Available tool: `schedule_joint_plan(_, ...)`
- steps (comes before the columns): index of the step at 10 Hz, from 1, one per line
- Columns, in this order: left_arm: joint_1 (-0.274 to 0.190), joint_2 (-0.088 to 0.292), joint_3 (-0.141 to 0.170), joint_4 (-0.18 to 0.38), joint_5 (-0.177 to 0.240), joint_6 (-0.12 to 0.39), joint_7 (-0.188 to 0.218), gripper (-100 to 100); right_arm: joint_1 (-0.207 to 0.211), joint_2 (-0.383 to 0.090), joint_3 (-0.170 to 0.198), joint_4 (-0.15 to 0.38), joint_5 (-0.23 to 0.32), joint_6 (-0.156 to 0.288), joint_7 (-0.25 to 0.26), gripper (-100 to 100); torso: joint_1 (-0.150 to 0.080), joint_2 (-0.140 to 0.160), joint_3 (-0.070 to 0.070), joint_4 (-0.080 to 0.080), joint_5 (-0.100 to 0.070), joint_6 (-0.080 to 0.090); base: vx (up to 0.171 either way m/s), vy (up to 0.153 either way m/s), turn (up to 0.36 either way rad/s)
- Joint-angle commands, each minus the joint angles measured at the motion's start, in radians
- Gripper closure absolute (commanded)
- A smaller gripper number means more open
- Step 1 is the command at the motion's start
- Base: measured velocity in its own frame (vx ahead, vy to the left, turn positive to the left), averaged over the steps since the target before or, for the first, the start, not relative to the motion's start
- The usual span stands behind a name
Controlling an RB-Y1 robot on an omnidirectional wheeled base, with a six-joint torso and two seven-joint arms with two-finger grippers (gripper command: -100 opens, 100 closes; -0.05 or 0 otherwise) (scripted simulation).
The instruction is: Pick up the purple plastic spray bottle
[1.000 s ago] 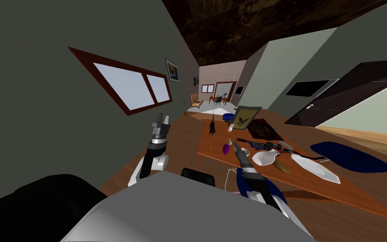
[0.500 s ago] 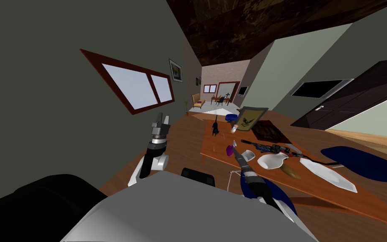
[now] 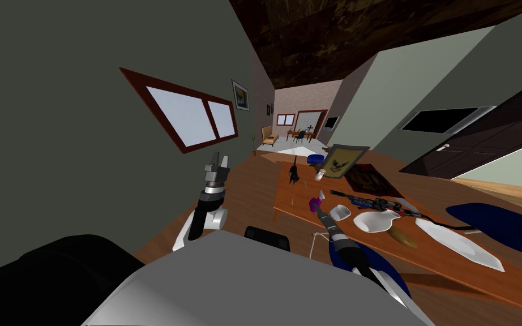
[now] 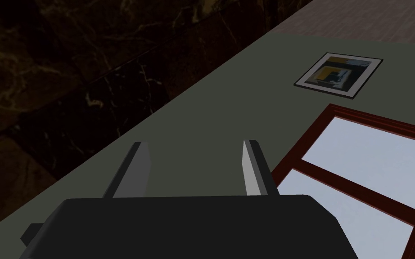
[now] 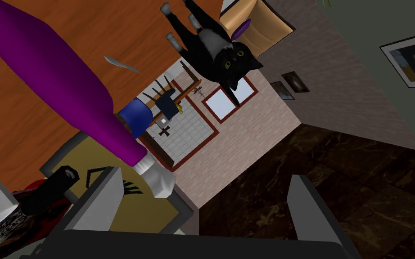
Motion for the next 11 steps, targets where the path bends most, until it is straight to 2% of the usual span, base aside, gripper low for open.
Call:
schedule_joint_plan(1,0.0,0.0,0.0,0.0,0.0,0.0,0.0,0,-0.009,-0.025,0.007,0.046,0.016,0.017,0.012,-100,0.0,0.0,0.0,0.0,0.0,0.0,0.006,0.028,0.081)
schedule_joint_plan(3,0.0,0.0,0.0,0.0,0.0,0.0,0.0,0,-0.024,-0.074,0.018,0.109,0.043,0.062,0.025,-100,0.001,-0.001,0.0,0.0,0.0,0.0,0.017,0.064,0.126)
schedule_joint_plan(4,0.0,0.0,0.0,0.0,0.0,0.0,0.0,0,-0.024,-0.077,0.018,0.113,0.043,0.062,0.025,-100,0.002,-0.001,-0.001,0.0,0.001,0.0,0.006,0.057,0.049)
schedule_joint_plan(6,0.0,0.0,0.0,0.0,0.0,0.0,0.0,0,-0.042,-0.129,0.028,0.173,0.067,0.106,0.033,-100,0.002,-0.001,0.0,0.0,0.0,0.0,0.019,0.059,0.107)
schedule_joint_plan(7,0.0,0.0,0.0,0.0,0.0,0.0,0.0,0,-0.042,-0.129,0.028,0.175,0.067,0.106,0.033,-100,0.002,-0.001,-0.001,0.0,0.001,0.0,0.018,0.042,0.033)
schedule_joint_plan(10,0.0,0.0,0.0,0.0,0.0,0.0,0.0,0,-0.069,-0.202,0.04,0.256,0.099,0.166,0.036,-100,0.001,-0.001,-0.001,0.0,0.0,0.0,0.021,0.051,0.11)
schedule_joint_plan(11,0.0,0.0,0.0,0.0,0.0,0.0,0.0,0,-0.069,-0.202,0.04,0.256,0.099,0.166,0.036,-100,0.002,-0.001,-0.001,0.0,0.0,0.0,0.026,0.038,0.027)
